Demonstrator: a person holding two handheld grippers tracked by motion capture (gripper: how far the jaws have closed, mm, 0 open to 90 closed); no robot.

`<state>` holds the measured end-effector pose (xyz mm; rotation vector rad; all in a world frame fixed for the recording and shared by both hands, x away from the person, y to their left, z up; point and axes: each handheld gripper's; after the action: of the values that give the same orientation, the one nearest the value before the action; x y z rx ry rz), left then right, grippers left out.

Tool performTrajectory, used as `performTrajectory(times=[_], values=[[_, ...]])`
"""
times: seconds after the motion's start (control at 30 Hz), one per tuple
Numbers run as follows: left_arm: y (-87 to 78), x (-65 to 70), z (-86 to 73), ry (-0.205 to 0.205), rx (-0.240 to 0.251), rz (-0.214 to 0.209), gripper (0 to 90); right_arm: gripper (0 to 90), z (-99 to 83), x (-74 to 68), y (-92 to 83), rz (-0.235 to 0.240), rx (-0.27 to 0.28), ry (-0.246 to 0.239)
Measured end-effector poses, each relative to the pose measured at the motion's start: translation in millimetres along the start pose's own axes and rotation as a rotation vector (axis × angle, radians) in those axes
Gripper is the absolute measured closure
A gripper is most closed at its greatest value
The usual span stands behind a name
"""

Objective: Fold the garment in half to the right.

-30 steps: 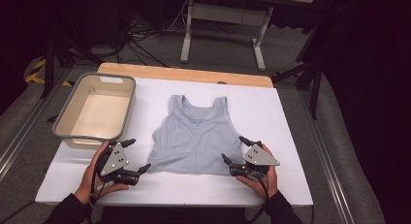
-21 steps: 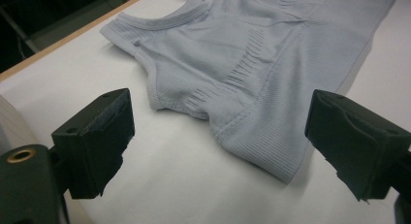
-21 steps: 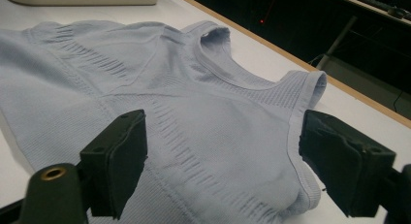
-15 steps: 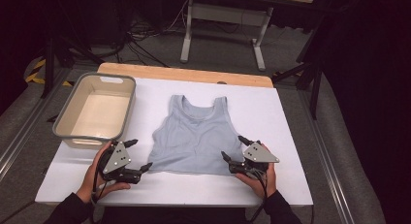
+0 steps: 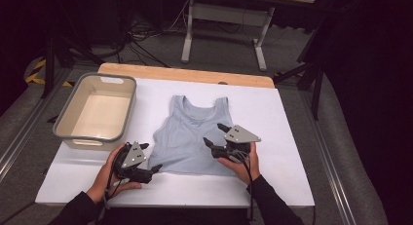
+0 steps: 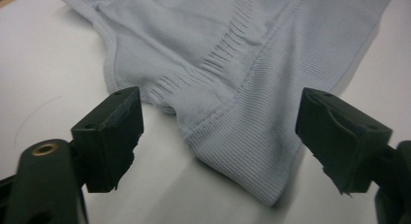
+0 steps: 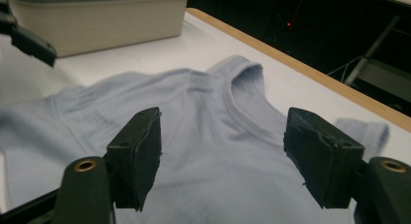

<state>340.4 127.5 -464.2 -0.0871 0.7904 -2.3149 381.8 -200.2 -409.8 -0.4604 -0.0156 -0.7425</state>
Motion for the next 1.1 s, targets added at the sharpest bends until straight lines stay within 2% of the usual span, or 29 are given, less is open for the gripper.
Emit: performTrajectory(times=[0.07, 0.13, 0.2, 0.27, 0.33, 0.4, 0.53, 0.6, 0.63, 0.7, 0.73, 0.8, 0.83, 0.9, 1.0, 1.1], values=[[3.3, -0.7, 0.7, -0.01, -0.021, 0.002, 20.4, 33.2, 8.4, 0.6, 11.2, 0.01, -0.023, 0.003], [6.6, -2.2, 1.5, -0.021, -0.04, -0.01, 22.4, 38.6, 19.3, 1.3, 25.2, 0.026, -0.021, 0.007], [8.8, -4.2, 2.7, -0.033, -0.049, -0.016, 23.8, 39.3, 28.2, 1.7, 38.7, 0.038, -0.048, 0.008], [10.6, -6.1, 3.6, -0.041, -0.062, -0.023, 25.7, 43.0, 36.5, 1.5, 54.4, 0.046, -0.057, -0.019], [12.0, -8.2, 4.0, -0.049, -0.069, -0.03, 28.6, 43.1, 43.1, 2.9, 73.5, 0.064, -0.103, -0.008], [13.6, -9.0, 4.2, -0.048, -0.079, -0.037, 31.6, 43.9, 48.3, 3.4, 90.9, 0.066, -0.115, -0.004], [17.4, -10.3, 4.3, -0.06, -0.106, -0.065, 36.5, 44.0, 57.9, 6.1, 128.0, 0.072, -0.183, 0.009], [17.5, -11.7, 4.1, -0.074, -0.112, -0.087, 41.2, 44.7, 60.1, 8.1, 141.7, 0.072, -0.2, 0.029], [17.8, -13.2, 4.2, -0.083, -0.118, -0.103, 42.0, 44.7, 60.8, 9.0, 149.1, 0.059, -0.221, 0.027], [17.8, -14.6, 4.0, -0.091, -0.119, -0.127, 47.2, 45.4, 60.6, 11.8, 166.0, 0.074, -0.269, 0.05], [18.1, -14.7, 4.0, -0.096, -0.119, -0.132, 48.6, 46.1, 60.0, 12.6, 173.0, 0.066, -0.294, 0.052], [18.0, -15.1, 4.7, -0.091, -0.122, -0.139, 50.5, 46.4, 58.2, 14.7, 184.1, 0.053, -0.326, 0.07], [18.1, -15.1, 5.0, -0.09, -0.122, -0.142, 52.4, 45.6, 57.3, 16.4, 189.7, 0.065, -0.343, 0.083], [18.7, -14.8, 5.7, -0.091, -0.123, -0.143, 56.1, 43.7, 56.1, 18.1, 199.2, 0.041, -0.364, 0.101], [19.0, -12.6, 7.8, -0.075, -0.126, -0.141, 60.0, 43.2, 53.1, 21.0, 208.3, 0.028, -0.386, 0.143], [18.9, -11.9, 8.4, -0.068, -0.124, -0.141, 63.8, 42.5, 46.9, 23.6, 216.9, 0.003, -0.424, 0.154]])
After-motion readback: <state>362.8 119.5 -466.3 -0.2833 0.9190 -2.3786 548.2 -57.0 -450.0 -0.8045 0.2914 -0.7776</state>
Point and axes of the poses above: each handheld gripper's, and its own axes: y roughly forward along the jaws, z roughly out of its top, x roughly to its right, and after that the axes turned 3 degrees about z, right-handed
